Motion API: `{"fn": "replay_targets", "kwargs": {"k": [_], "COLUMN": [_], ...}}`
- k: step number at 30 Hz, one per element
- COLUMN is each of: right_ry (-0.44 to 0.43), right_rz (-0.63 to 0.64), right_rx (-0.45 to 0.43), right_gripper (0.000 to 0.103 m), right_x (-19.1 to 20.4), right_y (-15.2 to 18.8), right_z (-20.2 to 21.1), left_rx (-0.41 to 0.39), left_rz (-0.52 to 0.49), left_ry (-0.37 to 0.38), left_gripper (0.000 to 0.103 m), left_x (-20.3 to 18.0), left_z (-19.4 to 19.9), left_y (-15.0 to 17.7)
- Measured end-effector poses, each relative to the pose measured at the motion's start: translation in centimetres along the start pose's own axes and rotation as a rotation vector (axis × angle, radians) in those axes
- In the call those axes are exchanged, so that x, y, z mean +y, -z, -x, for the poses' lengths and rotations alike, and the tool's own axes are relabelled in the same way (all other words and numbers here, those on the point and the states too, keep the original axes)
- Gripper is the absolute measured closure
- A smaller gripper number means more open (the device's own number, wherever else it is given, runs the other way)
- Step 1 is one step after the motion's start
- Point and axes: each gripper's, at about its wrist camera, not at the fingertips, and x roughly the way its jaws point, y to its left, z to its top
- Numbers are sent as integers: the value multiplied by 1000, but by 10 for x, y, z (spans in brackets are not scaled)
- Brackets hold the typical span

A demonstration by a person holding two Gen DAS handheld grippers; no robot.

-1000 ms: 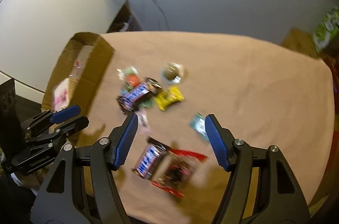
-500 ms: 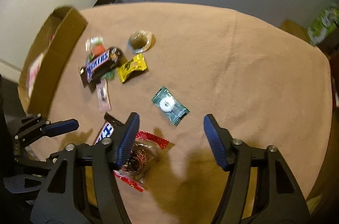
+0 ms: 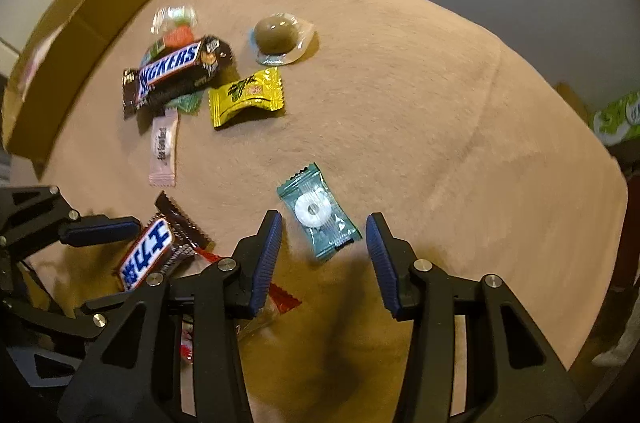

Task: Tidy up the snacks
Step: 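Grasp the Snickers bar with the left tool while the right tool grasps the green mint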

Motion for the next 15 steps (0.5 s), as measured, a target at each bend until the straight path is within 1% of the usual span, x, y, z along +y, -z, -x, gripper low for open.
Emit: {"fn": "replay_targets", "kwargs": {"k": [3, 5, 6, 7, 9, 11, 15], "right_ry": [10, 6, 2, 1, -6, -10, -16], "right_rz": [28, 35, 37, 38, 41, 38, 21], "right_rx": [-3, -3, -3, -3, -1, 0, -7], "right_gripper": [57, 59, 62, 64, 73, 77, 78], "right_x": [6, 7, 8, 8, 11, 11, 11], "right_y": [-5, -7, -7, -5, -5, -3, -1], "right_z": [-2, -2, -2, 0, 1, 2, 4], "left_rx": [-4, -9, -12, -14, -15, -17, -25], "left_rz": [-11, -29, -33, -34, -32, -33, -25], "left_ry": [-11, -27, -34, -41, -36, -36, -33], "left_gripper": [63, 68, 74, 76, 76, 76, 76], "left_x": [-3, -4, -5, -5, -3, -2, 2], "left_z": [-2, -1, 0, 0, 0, 0, 1], "left_y": [-2, 1, 4, 5, 3, 2, 0]}}
